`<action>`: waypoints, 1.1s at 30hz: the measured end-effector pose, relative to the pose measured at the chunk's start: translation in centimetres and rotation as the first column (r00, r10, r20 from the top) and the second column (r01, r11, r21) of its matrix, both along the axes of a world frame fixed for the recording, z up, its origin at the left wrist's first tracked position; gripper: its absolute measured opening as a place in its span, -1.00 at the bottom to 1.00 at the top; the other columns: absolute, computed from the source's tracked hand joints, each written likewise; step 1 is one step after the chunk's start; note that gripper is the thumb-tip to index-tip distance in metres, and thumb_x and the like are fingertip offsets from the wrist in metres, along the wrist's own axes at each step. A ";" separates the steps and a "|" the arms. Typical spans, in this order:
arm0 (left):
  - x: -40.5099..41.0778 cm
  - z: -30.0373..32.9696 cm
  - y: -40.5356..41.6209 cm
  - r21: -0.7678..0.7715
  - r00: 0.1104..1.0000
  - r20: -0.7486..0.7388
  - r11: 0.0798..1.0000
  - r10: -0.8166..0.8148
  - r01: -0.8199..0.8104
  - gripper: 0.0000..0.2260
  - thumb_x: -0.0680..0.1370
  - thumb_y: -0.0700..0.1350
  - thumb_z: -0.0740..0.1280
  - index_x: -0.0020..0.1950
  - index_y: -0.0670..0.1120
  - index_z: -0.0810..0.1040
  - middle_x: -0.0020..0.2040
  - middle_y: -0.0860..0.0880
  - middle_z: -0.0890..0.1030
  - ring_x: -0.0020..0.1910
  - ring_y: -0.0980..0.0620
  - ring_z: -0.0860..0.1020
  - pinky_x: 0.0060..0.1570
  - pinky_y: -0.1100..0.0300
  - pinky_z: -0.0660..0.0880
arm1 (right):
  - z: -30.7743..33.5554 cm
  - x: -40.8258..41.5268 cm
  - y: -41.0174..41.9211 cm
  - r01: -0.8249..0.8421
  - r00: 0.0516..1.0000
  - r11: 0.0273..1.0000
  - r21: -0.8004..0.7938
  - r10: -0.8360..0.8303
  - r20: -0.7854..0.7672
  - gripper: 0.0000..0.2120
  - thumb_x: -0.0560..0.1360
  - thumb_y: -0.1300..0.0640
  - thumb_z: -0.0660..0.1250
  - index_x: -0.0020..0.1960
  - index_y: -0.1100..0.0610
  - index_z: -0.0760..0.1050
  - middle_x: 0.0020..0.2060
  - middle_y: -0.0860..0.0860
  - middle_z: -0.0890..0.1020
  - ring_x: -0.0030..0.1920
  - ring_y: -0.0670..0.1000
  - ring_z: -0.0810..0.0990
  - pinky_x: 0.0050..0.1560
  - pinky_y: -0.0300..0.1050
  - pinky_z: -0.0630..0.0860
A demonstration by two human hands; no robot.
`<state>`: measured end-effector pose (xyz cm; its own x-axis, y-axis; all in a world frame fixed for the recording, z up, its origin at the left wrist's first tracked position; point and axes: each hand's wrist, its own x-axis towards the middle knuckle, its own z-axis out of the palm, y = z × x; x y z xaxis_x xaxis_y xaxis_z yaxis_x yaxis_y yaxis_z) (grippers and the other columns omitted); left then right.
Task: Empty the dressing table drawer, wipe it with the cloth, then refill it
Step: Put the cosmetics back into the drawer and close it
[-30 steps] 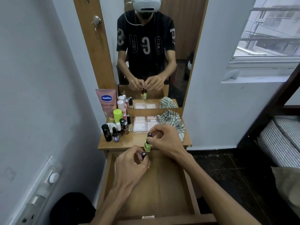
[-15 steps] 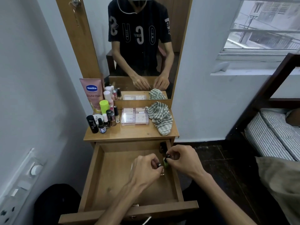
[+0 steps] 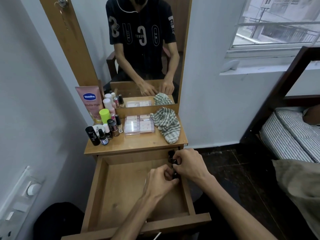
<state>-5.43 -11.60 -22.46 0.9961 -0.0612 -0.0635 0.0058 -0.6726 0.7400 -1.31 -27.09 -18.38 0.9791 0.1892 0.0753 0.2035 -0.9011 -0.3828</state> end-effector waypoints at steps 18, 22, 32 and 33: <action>0.6 -1.5 0.5 -0.079 0.980 -0.200 0.997 0.007 -0.024 -0.82 0.34 -0.20 0.43 -0.14 0.04 0.61 -0.31 0.06 0.71 -0.25 0.12 0.68 -0.21 0.09 0.64 | 0.1 -3.3 -0.9 -0.063 0.996 0.996 0.071 0.067 -0.057 -0.84 0.44 -0.04 0.49 0.01 -0.08 0.71 -0.21 -0.17 0.65 -0.16 -0.14 0.61 -0.10 -0.11 0.63; 0.5 -1.7 0.9 -0.073 0.976 -0.210 0.997 -0.054 0.040 -0.86 0.37 -0.17 0.50 -0.15 0.04 0.64 -0.27 0.06 0.71 -0.23 0.14 0.69 -0.17 0.06 0.68 | 0.3 -3.7 -0.6 -0.095 0.994 0.994 0.059 0.098 -0.045 -0.80 0.43 0.04 0.43 0.03 -0.07 0.72 -0.17 -0.14 0.68 -0.14 -0.11 0.61 -0.11 -0.13 0.61; 0.9 -1.1 0.3 -0.015 0.975 -0.192 0.993 -0.115 0.114 -0.78 0.50 -0.21 0.40 -0.24 0.10 0.63 -0.21 0.05 0.68 -0.17 0.12 0.65 -0.28 0.29 0.52 | -0.5 -3.8 -0.6 -0.114 0.994 0.993 0.037 0.114 0.001 -0.79 0.45 0.05 0.40 0.05 -0.06 0.70 -0.08 -0.16 0.63 -0.10 -0.08 0.60 -0.13 -0.11 0.58; 1.0 -1.0 0.3 -0.009 0.976 -0.191 0.994 -0.105 0.105 -0.81 0.49 -0.19 0.40 -0.24 0.08 0.63 -0.22 0.05 0.68 -0.18 0.12 0.65 -0.26 0.23 0.56 | -0.7 -3.7 -0.6 -0.106 0.994 0.994 0.031 0.105 0.014 -0.80 0.45 0.06 0.40 0.05 -0.05 0.70 -0.08 -0.16 0.63 -0.10 -0.06 0.61 -0.14 -0.11 0.58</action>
